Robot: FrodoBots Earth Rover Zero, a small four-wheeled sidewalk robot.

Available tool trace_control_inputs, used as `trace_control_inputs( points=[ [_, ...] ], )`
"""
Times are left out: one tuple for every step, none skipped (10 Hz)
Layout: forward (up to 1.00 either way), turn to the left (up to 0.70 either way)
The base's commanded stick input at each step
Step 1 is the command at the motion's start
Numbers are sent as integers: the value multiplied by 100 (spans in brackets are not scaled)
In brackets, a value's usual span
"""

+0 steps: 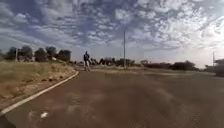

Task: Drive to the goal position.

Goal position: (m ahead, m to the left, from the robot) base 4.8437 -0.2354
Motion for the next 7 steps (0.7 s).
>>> trace_control_inputs(
  points=[
    [60,0],
    [60,0],
    [60,0],
    [60,0],
    [60,0],
    [60,0],
    [60,0]
  ],
)
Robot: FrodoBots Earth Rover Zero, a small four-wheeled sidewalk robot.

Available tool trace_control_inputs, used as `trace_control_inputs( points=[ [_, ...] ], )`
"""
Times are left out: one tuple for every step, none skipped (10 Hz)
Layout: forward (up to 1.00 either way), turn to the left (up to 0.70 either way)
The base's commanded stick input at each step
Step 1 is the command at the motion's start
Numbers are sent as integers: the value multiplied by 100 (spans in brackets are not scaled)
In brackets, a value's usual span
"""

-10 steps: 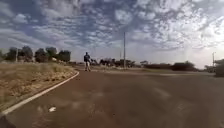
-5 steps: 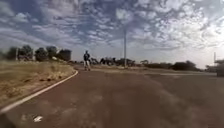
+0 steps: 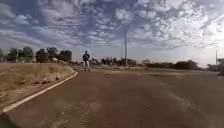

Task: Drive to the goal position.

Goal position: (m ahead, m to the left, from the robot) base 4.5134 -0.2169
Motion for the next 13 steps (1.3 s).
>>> trace_control_inputs(
  points=[
    [60,0],
    [60,0],
    [60,0],
    [60,0],
    [60,0],
    [60,0],
    [60,0],
    [60,0],
    [60,0],
    [60,0],
    [60,0],
    [60,0],
    [60,0]
  ],
)
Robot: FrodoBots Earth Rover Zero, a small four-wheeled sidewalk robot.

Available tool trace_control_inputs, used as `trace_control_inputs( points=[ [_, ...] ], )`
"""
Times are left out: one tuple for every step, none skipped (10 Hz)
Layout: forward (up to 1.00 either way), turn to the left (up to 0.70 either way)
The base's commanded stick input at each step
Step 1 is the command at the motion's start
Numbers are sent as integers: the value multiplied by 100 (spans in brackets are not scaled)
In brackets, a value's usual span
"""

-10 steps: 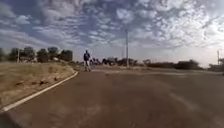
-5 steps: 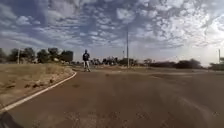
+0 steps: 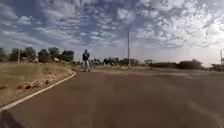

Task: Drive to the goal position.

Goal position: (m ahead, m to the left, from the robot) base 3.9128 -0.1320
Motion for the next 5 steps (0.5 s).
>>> trace_control_inputs(
  points=[
    [60,0],
    [60,0],
    [60,0],
    [60,0],
    [60,0]
  ],
)
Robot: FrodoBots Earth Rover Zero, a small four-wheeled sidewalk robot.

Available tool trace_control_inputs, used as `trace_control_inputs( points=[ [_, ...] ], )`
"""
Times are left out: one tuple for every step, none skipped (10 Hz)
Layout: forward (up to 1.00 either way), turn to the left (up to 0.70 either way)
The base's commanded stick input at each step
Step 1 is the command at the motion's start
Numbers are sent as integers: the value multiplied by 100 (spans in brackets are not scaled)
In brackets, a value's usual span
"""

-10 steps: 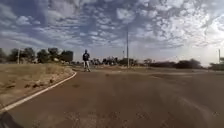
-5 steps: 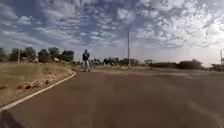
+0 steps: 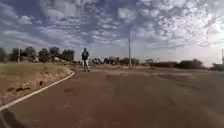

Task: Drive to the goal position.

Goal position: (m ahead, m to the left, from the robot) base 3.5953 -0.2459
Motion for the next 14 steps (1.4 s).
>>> trace_control_inputs(
  points=[
    [60,0],
    [60,0],
    [60,0],
    [60,-2],
    [60,-4],
    [60,-15],
    [60,-15],
    [60,-15],
    [60,-15],
    [60,-15],
    [60,-14],
    [60,-6],
    [60,0],
    [60,0]
  ],
)
